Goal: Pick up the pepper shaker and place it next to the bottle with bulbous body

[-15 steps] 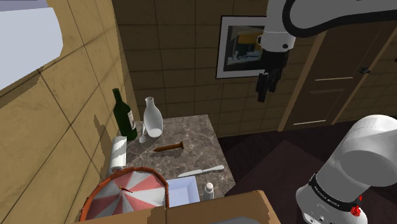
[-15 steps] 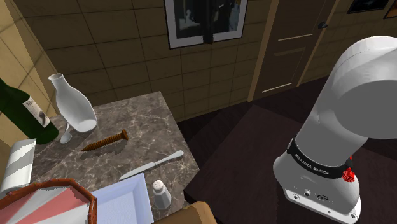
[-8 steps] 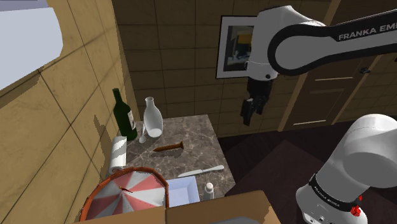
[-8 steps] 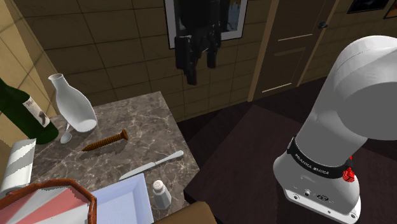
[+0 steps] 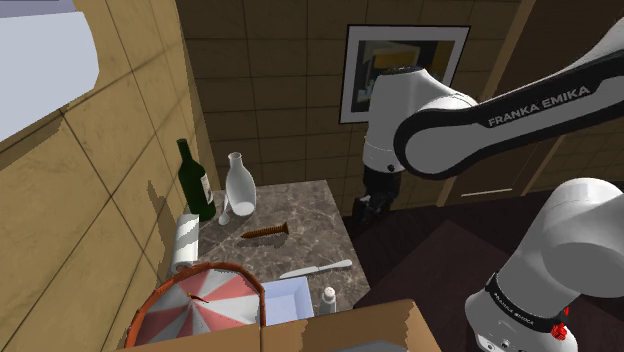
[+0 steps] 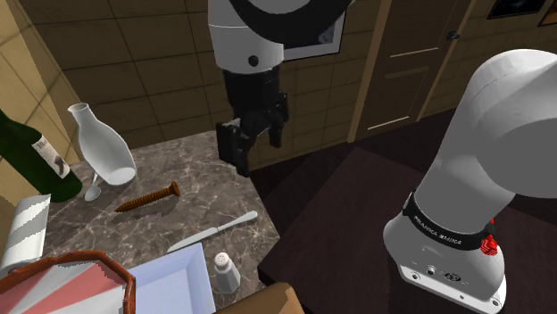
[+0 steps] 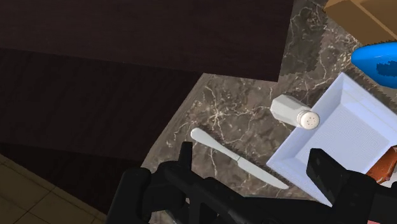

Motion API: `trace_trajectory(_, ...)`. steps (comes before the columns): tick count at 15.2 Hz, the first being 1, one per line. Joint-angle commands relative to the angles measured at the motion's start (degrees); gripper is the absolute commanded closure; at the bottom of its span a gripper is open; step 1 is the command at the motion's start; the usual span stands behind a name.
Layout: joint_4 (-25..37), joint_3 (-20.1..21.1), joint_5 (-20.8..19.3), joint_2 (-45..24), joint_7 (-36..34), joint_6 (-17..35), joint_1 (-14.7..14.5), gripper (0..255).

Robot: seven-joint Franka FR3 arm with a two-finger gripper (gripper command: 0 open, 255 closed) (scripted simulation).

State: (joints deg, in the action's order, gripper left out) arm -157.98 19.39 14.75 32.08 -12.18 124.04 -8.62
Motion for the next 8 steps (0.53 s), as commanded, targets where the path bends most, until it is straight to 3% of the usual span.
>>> trace_trajectory(1, -0.84, 2.32, 1.56, -4.0, -2.12, 5.5, -0.75, 0)
trace_trajectory(5, -0.45, 6.76, 3.0, -12.83, -6.67, 15.05, -1.44, 0)
trace_trajectory(8, 0.84, 10.11, 1.96, -20.47, -11.07, 22.2, -1.12, 0)
